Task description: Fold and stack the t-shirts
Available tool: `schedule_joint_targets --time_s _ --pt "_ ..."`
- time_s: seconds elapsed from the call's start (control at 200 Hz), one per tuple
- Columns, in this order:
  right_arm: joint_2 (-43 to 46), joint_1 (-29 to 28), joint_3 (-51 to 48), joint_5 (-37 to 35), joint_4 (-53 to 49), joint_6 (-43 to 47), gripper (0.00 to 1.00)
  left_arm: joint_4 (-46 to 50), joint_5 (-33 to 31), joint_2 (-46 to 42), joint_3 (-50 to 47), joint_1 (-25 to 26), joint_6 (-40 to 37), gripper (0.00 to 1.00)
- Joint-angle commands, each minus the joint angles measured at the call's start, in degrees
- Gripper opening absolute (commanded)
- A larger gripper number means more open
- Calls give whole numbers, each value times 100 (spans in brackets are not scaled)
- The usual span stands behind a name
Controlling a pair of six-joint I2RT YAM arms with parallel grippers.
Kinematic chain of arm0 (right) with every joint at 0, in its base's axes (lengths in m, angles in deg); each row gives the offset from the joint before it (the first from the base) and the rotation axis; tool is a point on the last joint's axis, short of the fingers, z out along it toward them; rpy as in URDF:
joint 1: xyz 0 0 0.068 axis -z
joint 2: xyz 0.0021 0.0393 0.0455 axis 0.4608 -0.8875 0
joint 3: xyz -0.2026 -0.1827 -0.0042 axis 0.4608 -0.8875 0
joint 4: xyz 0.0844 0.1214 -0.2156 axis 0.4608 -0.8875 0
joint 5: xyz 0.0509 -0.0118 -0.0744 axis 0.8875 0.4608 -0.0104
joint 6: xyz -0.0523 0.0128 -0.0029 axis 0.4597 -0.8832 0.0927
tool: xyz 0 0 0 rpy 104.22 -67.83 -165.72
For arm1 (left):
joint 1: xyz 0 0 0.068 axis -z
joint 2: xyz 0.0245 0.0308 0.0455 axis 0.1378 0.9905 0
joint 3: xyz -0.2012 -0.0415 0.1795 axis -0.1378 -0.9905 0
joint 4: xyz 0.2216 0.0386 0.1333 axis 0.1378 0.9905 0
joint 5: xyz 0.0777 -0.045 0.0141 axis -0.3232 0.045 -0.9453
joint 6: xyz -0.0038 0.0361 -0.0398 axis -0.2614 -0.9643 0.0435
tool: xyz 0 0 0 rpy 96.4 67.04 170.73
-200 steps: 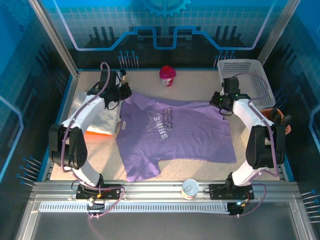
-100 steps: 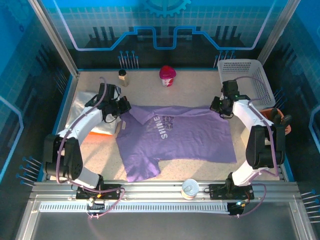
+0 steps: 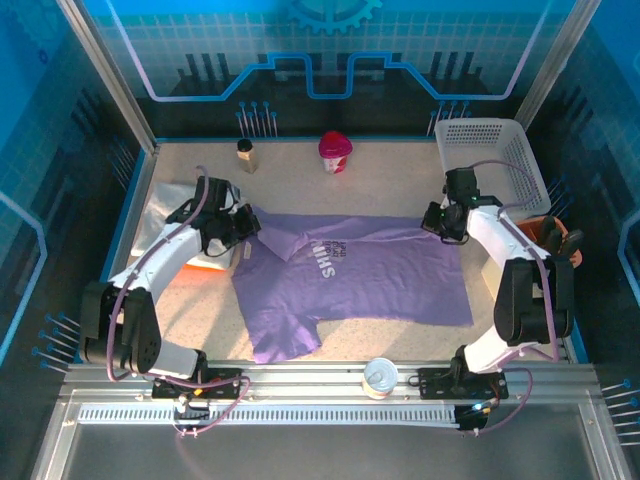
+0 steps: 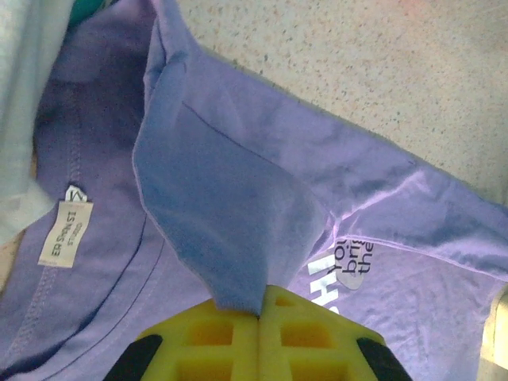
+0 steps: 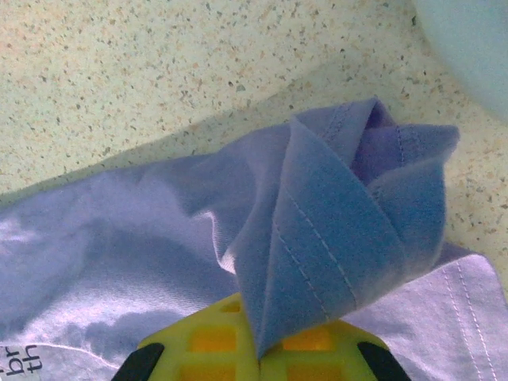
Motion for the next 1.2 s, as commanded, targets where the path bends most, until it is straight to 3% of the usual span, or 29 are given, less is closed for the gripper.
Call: schedule_joint_targets --time_s 0.0,0.12,0.23,0.29,0.355,0.415,0.52,0.68,0.811,0.921,1.191 --pt "-11 40 -124 -36 -222 96 0 205 159 -2 -136 -40 78 0" --pt "-45 36 -220 -31 -252 116 1 241 104 11 -299 -41 51 0" --pt "-48 35 -258 34 -369 131 11 502 -112 38 -360 -39 -46 0" --pt "4 51 -290 47 -436 116 28 680 -254 20 -372 -42 -109 7" --pt "120 59 -360 24 -459 131 48 809 -387 4 -391 -41 -172 23" --pt "228 74 -396 -89 -497 129 59 910 -422 -16 -376 -40 -214 35" --pt "384 97 -428 -168 -538 143 74 1079 -440 -81 -312 -41 -297 42" --pt "652 122 -612 -324 -572 74 76 1255 -271 -346 -302 -26 -397 44" --pt "861 228 -977 -477 -349 -103 67 1091 -195 -648 -520 211 -402 43" --pt "926 314 -1206 -174 -43 -214 57 790 -356 -671 -786 554 -333 38" --pt "1001 330 -1631 525 437 -278 65 -47 -826 -116 -906 1725 -333 35"
